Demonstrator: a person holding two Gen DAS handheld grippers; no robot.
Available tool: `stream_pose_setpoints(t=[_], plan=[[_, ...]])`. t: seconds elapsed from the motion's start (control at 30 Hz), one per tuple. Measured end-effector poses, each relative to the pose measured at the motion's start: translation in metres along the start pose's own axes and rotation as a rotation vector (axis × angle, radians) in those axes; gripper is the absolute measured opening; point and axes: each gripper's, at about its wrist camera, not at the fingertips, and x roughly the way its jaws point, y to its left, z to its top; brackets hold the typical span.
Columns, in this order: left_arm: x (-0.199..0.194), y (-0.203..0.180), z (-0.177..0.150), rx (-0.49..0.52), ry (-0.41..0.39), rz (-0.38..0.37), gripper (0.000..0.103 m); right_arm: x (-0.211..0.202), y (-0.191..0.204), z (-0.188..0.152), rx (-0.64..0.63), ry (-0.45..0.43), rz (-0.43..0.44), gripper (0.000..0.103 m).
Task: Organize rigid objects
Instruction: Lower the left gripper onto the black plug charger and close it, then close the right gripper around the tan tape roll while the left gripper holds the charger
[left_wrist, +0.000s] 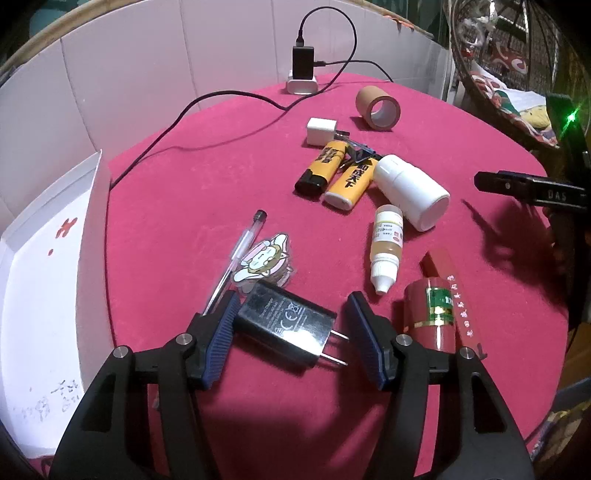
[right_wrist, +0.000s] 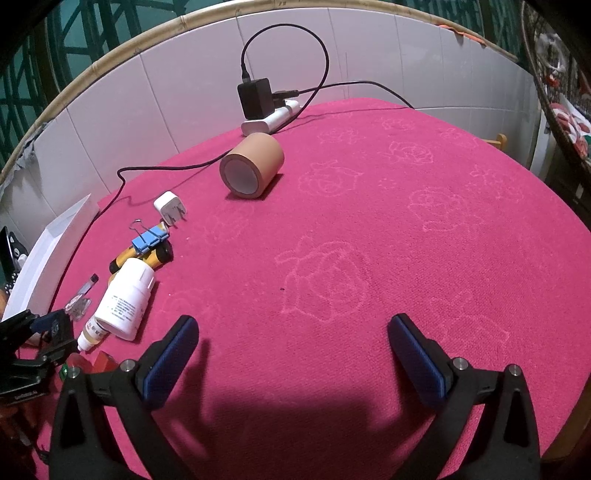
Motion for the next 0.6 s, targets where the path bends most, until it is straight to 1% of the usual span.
stream_pose_setpoints(t=[0.13,0.2,0.3,0.43,0.53,0.6], plan=[[0.001,0.0,0.0,-0.009,-0.002,-0.004,0.06,0.0,0.0,0.0,-0.003,0.001,-0.003,0.103],[-0.001,-0.002,-0.001,-0.003,-0.013,0.013,0.051,0.0,0.0,0.0,-0.005,0.002,-0.005,0.103],[-0.003,-0.004,-0.002,0.002,-0.023,0.027,0.051,-0.001,0.0,0.0,-0.005,0.002,-0.005,0.103],[-0.011,-0.003,-0.003,-0.03,-0.058,0.014,0.051,-0.001,0.002,0.002,-0.011,0.002,0.002,0.103],[-0.018,0.0,-0.006,-0.065,-0.079,0.022,0.051,-0.002,0.001,0.012,0.019,-0.006,0.025,0.103],[-0.024,0.005,-0.007,-0.098,-0.095,0.026,0.051,-0.004,0.002,0.028,0.048,-0.033,0.025,0.103]])
